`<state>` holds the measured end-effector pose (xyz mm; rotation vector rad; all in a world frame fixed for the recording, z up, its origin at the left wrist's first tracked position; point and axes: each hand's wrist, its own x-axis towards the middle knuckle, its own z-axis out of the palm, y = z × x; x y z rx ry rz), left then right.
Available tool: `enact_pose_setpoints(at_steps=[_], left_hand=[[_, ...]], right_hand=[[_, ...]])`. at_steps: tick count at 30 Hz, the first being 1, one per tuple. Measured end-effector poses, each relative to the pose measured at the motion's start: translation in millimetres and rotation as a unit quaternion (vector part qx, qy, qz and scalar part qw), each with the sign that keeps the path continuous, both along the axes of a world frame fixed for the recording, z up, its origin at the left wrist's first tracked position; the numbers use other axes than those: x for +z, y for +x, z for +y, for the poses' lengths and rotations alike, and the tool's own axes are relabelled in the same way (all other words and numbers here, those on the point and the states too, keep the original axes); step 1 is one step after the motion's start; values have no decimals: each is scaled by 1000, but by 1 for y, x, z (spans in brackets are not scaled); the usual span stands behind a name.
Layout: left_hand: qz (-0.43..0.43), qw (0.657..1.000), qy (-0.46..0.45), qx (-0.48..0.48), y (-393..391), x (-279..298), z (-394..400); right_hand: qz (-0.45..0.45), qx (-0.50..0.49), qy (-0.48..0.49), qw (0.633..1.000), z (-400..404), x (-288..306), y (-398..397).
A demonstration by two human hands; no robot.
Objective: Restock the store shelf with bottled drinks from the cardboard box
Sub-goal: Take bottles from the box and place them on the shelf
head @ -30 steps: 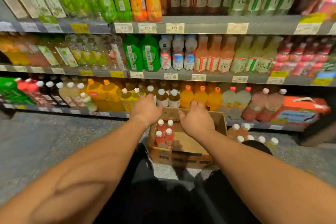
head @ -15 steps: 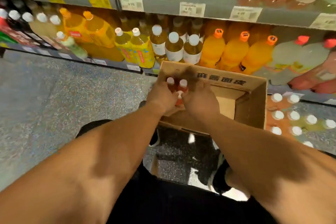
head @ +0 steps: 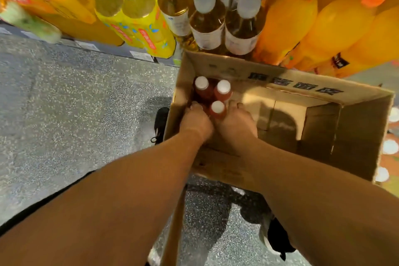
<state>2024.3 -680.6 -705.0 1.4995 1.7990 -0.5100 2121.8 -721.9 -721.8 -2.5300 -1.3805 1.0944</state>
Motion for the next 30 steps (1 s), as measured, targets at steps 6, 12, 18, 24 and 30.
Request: enact_pose_setpoints(at_steps=[6, 12, 18, 24, 30], left_hand=[[30, 999, 35, 12, 9, -32, 13], [19, 999, 48, 9, 6, -31, 20], [-34, 992, 118, -2, 9, 21, 4], [-82, 973, 216, -16, 17, 125, 0], [-187, 926, 328, -14, 11, 261, -17]], right_hand=[[49, -17, -52, 997, 24, -39, 1], [73, -37, -38, 996, 26, -47, 3], [64, -27, 9, 998, 11, 22, 20], [65, -26, 133, 989, -12, 147, 35], [84, -56, 242, 965, -39, 283, 41]])
